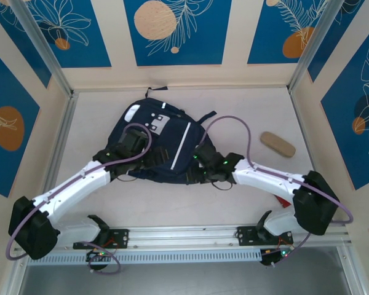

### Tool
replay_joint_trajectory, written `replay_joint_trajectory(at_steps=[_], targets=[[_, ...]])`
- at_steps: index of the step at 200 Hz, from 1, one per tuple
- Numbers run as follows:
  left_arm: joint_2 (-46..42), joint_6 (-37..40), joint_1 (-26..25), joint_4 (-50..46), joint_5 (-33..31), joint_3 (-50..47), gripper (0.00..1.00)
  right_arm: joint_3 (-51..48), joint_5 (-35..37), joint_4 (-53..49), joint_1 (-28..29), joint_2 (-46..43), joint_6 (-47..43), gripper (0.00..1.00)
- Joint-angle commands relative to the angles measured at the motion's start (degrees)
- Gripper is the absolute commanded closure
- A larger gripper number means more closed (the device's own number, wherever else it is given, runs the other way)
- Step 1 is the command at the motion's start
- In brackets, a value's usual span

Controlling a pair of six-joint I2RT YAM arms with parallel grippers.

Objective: Pack the student bag

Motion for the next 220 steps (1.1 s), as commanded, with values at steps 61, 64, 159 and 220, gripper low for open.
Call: replay_joint_trajectory(at_steps=[61, 64, 159, 220], targets=[[-1.6, -4.6, 2.0, -2.9, -2.3, -3.3, 0.01, 9.9, 11.4, -4.2, 7.8, 14.4, 5.7, 0.49], [-1.6, -4.6, 2.0, -2.8, -2.2, -3.4, 0.01, 10.1, 11.5, -4.4, 8.0, 14.7, 5.8, 0.50], [0.2, -5.9, 2.1, -0.9, -1.2, -4.4, 0.01, 11.7, 20.5, -12.8, 10.3, 17.3, 7.5, 0.73], [-0.1, -5.8, 2.2, -1.8, -1.6, -4.4, 0.01, 12.5, 19.8, -8.2, 10.2, 19.4, -0.1, 0.72]])
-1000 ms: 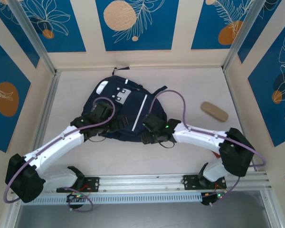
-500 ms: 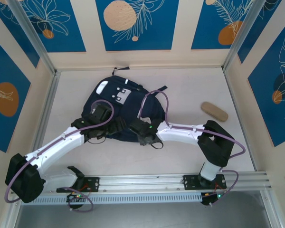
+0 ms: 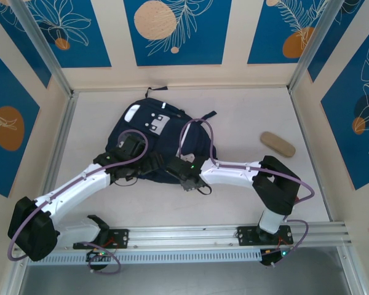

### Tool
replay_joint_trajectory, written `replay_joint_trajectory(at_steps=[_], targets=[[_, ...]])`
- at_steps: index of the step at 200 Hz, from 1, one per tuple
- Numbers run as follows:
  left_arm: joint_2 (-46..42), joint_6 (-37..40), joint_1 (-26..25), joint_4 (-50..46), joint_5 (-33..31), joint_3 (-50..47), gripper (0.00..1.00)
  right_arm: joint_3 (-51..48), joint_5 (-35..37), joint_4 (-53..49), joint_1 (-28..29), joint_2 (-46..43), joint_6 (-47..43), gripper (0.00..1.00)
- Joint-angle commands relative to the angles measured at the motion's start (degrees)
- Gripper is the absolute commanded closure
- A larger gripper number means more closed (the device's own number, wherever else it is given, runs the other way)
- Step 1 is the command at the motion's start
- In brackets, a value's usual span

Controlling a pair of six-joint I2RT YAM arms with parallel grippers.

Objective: Pack the student bag

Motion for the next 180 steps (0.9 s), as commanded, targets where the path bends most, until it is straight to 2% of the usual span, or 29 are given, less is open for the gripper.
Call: replay_joint_trajectory(at_steps=[1, 41, 64, 77, 109, 180], targets=[[0.0, -0.3, 0.7, -0.8, -0.3, -0.3, 0.01, 1.2, 1.9, 1.6, 0.2, 1.2, -3.5, 0.71], [-1.1, -1.7, 0.7, -0.8, -0.4, -1.5, 0.01, 0.6, 1.7, 2.7, 0.2, 1.5, -4.9, 0.77], [-2.0, -3.5, 0.7, -0.4, 0.0, -2.9, 0.01, 0.3, 1.6, 3.0, 0.3, 1.2, -5.3, 0.84], [-2.7, -5.5, 0.7, 0.4, 0.4, -4.5, 0.06, 0.2, 1.5, 3.4, 0.3, 0.8, -5.5, 0.91], [-4.8, -12.8, 0.6, 5.4, 3.1, -10.6, 0.17, 0.1, -1.0, 4.9, 0.3, -0.5, -6.3, 1.00], [-4.5, -24.1, -0.2, 24.5, 9.2, -20.8, 0.40, 1.3, -14.4, 11.3, -0.3, -1.4, -7.0, 1.00]])
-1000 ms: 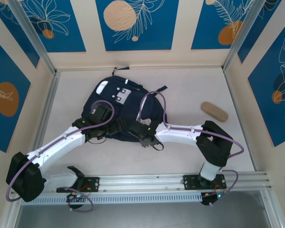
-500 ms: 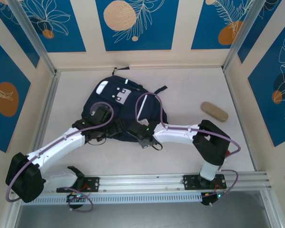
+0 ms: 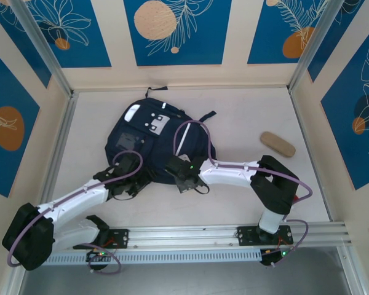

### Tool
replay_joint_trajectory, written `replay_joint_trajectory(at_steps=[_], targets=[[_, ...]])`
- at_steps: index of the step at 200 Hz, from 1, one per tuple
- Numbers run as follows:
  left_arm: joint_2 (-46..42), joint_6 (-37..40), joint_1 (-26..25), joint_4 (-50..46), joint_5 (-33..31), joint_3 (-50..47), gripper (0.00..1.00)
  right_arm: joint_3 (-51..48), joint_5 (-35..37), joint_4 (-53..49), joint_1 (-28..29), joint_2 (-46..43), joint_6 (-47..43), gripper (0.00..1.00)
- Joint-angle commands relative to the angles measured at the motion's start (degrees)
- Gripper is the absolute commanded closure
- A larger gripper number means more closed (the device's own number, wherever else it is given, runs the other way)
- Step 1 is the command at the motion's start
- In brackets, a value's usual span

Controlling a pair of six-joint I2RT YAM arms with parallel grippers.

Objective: Pack the student bag

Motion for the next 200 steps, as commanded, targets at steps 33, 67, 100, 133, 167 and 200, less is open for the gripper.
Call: replay_joint_trajectory(at_steps=[33, 67, 100, 133, 167, 200], targets=[[1.5, -8.9, -0.6, 13.2, 3.7, -3.5, 0.44, 2.9, -15.2, 8.9, -1.5, -1.5, -2.2, 1.00], [2.5, -11.1, -1.1, 14.2, 3.0, -4.3, 0.50, 5.4, -20.5, 10.3, -2.6, -0.7, -2.8, 1.00], [2.5, -13.1, -1.8, 14.6, 1.5, -4.4, 0.55, 5.9, -22.4, 10.3, -3.4, -0.7, -2.2, 1.00], [2.3, -15.2, -2.3, 13.3, -0.1, -5.4, 0.65, 5.4, -21.6, 9.4, -3.5, -1.0, -1.4, 1.00], [1.4, -17.0, -2.5, 12.1, -1.6, -6.8, 0.72, 4.8, -19.0, 7.5, -3.5, -1.6, -0.7, 1.00], [0.8, -15.9, -2.5, 9.1, -3.1, -6.6, 0.85, 3.7, -14.7, 4.3, -3.3, -3.1, -0.9, 1.00]])
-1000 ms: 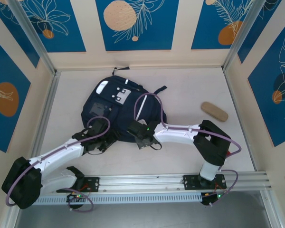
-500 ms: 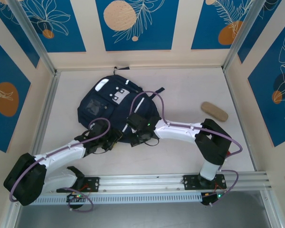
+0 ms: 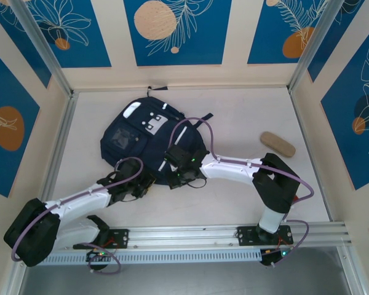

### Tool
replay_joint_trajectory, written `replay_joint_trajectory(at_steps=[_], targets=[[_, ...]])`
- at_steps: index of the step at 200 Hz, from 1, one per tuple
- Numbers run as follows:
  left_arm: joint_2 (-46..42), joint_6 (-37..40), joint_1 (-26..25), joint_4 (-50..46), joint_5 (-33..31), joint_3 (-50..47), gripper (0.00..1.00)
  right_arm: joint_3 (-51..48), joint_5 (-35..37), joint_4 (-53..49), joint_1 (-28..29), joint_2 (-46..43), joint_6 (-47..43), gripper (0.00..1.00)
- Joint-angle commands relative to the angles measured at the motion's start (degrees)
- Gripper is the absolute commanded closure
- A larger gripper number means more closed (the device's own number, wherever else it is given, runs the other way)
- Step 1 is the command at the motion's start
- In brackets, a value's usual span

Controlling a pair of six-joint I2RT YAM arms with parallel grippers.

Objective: Pack the student bag

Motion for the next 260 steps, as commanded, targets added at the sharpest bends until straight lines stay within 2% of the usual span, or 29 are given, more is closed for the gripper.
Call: replay_joint_trajectory(at_steps=[1, 64, 117, 154, 182, 213, 260], targets=[[-0.7, -1.5, -0.4, -4.0, -3.1, -0.6, 0.85, 0.4, 3.9, -1.1, 0.1, -3.1, 0.1, 1.00], [0.2, 3.3, -0.1, -8.4, -5.6, 1.7, 0.88, -4.1, 12.5, -7.5, -1.7, -9.2, -2.7, 1.00], [1.3, 6.2, 0.5, -8.7, -4.6, 3.1, 0.91, -8.3, 13.1, -7.1, -11.1, -14.2, -6.7, 1.00], [2.1, 8.3, 1.2, -8.7, -4.7, 4.3, 0.91, -9.0, 8.0, -6.2, -12.8, -15.8, -7.9, 1.00], [3.7, 13.8, 4.6, -8.7, -2.2, 6.7, 0.91, -12.8, -3.3, -2.6, -11.0, -16.8, -8.9, 1.00], [5.6, 22.1, 9.9, -11.2, 0.2, 10.7, 0.91, -15.7, -12.3, 2.8, -6.9, -17.3, -7.5, 1.00], [10.0, 31.1, 17.5, -14.9, 1.6, 15.6, 0.88, -11.0, -14.8, 9.5, -0.7, -11.2, -3.7, 1.00]])
